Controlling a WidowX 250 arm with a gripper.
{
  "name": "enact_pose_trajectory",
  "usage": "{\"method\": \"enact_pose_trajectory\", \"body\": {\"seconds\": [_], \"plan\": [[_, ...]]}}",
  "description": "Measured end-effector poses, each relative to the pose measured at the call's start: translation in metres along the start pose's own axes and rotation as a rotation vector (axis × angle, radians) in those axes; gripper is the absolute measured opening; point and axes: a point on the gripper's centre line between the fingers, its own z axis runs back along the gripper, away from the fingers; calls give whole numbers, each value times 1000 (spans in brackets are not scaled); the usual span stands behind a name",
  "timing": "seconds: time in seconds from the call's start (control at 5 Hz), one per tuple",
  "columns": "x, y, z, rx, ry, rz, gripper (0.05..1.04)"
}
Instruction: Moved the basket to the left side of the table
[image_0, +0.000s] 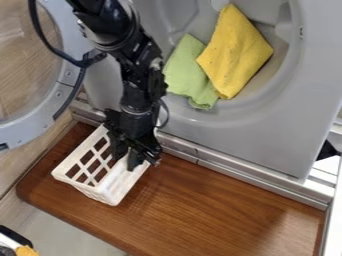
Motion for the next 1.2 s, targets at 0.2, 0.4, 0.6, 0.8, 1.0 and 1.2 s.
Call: {"method": "enact_pose_trajectory", "body": {"seconds": [0.2,0.4,0.6,0.8,1.0,1.2], "plan": [[2,-9,1,-20,-13,-5,893],[5,-17,10,-50,-79,-23,1010],[2,-26,24,-97,-177,-8,1005],[-5,-30,32,-103,-211,25,1000],[-3,-37,35,-77,-205,30,1000],[-3,-38,35,-76,-206,35,1000]]}}
